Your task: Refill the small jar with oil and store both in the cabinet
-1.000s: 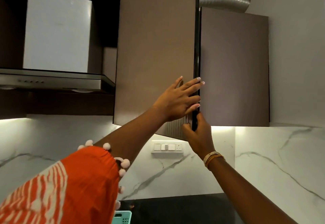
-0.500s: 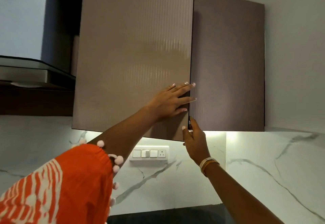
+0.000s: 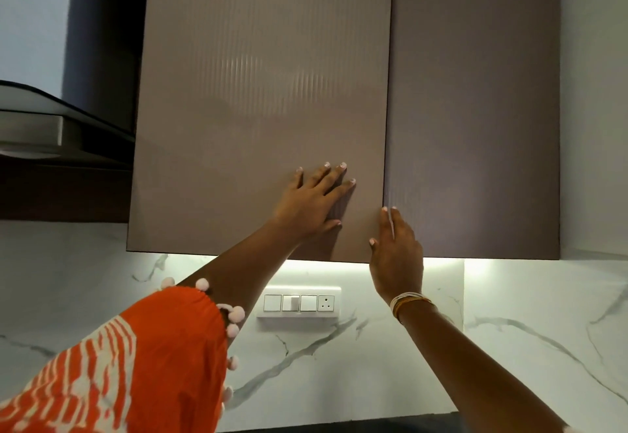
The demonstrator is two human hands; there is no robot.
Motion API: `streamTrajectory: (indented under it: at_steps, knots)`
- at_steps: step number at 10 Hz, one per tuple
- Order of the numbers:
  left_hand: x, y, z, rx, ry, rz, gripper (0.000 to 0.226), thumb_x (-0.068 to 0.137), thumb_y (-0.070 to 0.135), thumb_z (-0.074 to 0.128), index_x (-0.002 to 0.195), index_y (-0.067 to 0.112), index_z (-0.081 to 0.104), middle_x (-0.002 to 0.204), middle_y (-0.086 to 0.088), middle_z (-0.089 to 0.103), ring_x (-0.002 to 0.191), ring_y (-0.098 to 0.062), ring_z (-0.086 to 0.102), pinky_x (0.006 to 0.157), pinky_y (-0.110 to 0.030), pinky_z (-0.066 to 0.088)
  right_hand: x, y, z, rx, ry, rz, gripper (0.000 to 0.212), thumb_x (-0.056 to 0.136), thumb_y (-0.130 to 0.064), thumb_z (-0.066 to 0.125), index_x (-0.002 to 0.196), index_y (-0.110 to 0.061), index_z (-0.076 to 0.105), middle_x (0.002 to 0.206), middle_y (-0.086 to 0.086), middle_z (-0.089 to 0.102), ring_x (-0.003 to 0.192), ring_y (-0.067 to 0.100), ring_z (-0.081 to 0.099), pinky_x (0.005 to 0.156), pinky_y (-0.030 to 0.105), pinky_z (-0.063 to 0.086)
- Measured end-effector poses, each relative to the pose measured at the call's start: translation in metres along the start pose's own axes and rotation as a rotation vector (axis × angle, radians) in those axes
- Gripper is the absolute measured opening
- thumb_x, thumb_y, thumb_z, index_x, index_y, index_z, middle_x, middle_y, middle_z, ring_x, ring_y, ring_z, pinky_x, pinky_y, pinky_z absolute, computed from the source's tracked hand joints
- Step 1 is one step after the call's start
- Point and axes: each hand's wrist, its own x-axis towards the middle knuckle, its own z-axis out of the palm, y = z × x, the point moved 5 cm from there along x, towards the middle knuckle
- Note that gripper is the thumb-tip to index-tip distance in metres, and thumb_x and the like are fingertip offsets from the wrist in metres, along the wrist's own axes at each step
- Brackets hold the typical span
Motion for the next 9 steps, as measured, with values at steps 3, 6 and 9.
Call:
streamTrajectory:
  at_steps: [3,6,9]
  knots:
    - [-0.009,-0.019,0.035,-0.003,-0.034,-0.245,0.105,0.076,0.076,0.050,0.153,0.033,-0.006,0.163,-0.001,-0.014,0.148,-0.039,-0.009,0.109,-0.073,0.010,0.018,0.014,0.038,-0.259,-0.093,0.011,0.061,0.100,-0.039,0.035,0.153,-0.020,0.015,0.160,0.010,0.018,0.145,0.035,0.023,0.111,0.059,0.025]
    - [-0.005,-0.022,0.050,0.019,0.012,-0.247,0.104,0.075,0.078,0.047,0.153,0.032,-0.003,0.163,-0.002,-0.011,0.148,-0.039,-0.008,0.107,-0.073,0.007,0.030,0.011,0.054,-0.426,-0.118,-0.124,0.060,0.103,-0.032,0.028,0.153,-0.007,0.007,0.161,0.012,0.008,0.148,0.033,0.014,0.116,0.057,0.016]
    - [-0.008,-0.008,0.023,0.066,-0.111,-0.306,0.105,0.079,0.072,0.047,0.154,0.016,-0.001,0.163,-0.009,-0.004,0.150,-0.031,-0.002,0.111,-0.069,0.003,0.033,0.007,0.034,-0.504,-0.212,-0.129,0.071,0.099,-0.044,0.035,0.153,-0.011,0.004,0.162,0.011,0.008,0.149,0.032,0.010,0.116,0.057,0.015]
